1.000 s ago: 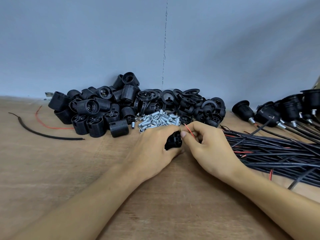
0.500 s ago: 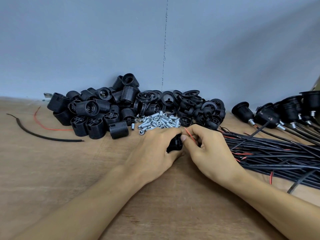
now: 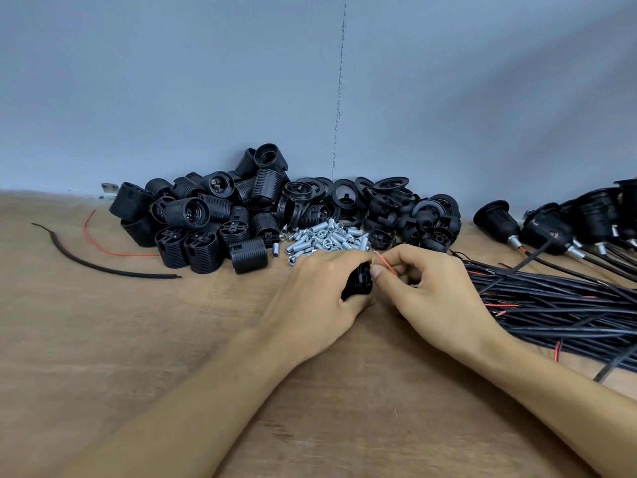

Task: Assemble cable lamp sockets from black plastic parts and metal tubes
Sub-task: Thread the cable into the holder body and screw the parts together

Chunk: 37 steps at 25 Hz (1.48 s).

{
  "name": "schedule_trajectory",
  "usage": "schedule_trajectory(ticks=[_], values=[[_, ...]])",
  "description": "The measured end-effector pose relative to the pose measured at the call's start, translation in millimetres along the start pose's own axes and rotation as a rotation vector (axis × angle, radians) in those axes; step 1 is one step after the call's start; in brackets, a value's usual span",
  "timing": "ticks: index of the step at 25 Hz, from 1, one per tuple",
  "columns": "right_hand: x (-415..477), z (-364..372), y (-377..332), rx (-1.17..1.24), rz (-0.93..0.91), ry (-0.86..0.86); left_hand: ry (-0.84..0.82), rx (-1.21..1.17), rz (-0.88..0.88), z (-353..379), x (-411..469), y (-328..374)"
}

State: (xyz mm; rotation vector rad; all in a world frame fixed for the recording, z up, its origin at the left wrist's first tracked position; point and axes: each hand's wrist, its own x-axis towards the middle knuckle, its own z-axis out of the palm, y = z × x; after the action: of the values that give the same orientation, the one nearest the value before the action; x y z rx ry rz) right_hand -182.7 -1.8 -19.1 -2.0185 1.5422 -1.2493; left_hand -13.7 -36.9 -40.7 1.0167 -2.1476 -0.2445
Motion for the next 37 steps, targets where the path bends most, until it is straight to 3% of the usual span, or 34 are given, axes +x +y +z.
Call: schedule_trajectory(ticks=[5,19,37], values=[[-0.4,-1.2,-0.1,-0.06,-0.053,-0.008,0.007,-0.055,-0.158,4.9,-0.3,-11.2],[-0.4,-1.2,1.7,-0.07,-0.069,-0.023,0.006,-0.1,-0.072,0.5,-0.8,-7.4],[2.8,-2.1,2.6,0.029,0.031,-0.066,0.004,-0.133,-0.1,0.9,-2.8,-9.7]])
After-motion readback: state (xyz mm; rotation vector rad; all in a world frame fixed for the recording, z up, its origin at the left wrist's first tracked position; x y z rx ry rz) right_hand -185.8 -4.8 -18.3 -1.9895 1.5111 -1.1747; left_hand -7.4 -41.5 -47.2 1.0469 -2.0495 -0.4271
